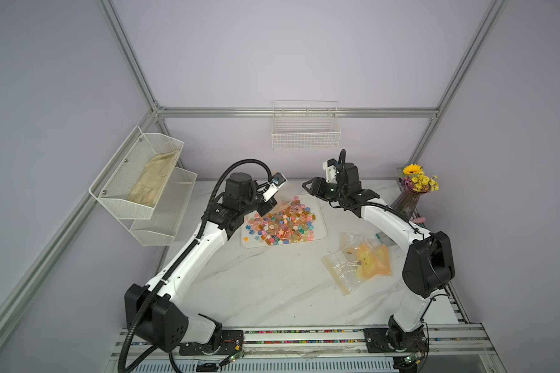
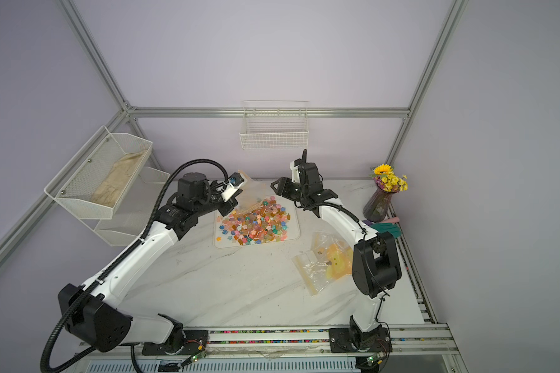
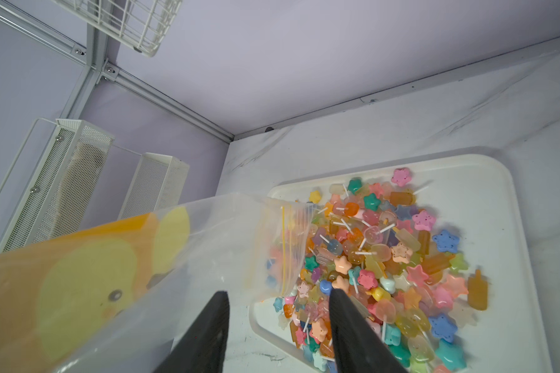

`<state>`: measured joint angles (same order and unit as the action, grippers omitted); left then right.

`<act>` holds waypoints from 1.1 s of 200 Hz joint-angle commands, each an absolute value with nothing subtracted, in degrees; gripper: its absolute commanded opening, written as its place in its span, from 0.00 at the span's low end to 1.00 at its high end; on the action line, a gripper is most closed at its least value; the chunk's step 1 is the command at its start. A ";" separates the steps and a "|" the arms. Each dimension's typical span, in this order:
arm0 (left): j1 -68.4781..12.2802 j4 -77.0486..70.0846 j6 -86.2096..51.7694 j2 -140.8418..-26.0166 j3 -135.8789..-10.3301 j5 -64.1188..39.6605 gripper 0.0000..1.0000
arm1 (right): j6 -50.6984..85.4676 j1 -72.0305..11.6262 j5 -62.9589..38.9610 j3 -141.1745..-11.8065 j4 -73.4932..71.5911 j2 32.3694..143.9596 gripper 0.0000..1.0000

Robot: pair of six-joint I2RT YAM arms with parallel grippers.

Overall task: Pour candies out of the ziploc bag
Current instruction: Place the ziploc bag in the ziploc bag.

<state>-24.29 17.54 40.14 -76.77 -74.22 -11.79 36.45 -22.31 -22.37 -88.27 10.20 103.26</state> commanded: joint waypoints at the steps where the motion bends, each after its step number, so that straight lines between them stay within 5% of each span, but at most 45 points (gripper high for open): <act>1: -26.12 12.85 56.36 -75.32 -70.18 -11.98 0.00 | 34.98 -22.59 -22.65 -88.20 9.47 99.70 0.57; 121: -27.77 0.66 55.48 -70.71 -62.45 -3.72 0.00 | 37.18 -21.97 -16.25 -84.90 10.19 89.21 0.68; 220: -29.71 23.32 5.91 -58.43 -68.34 -35.33 0.00 | 37.97 -21.02 2.58 -77.47 16.62 76.21 0.73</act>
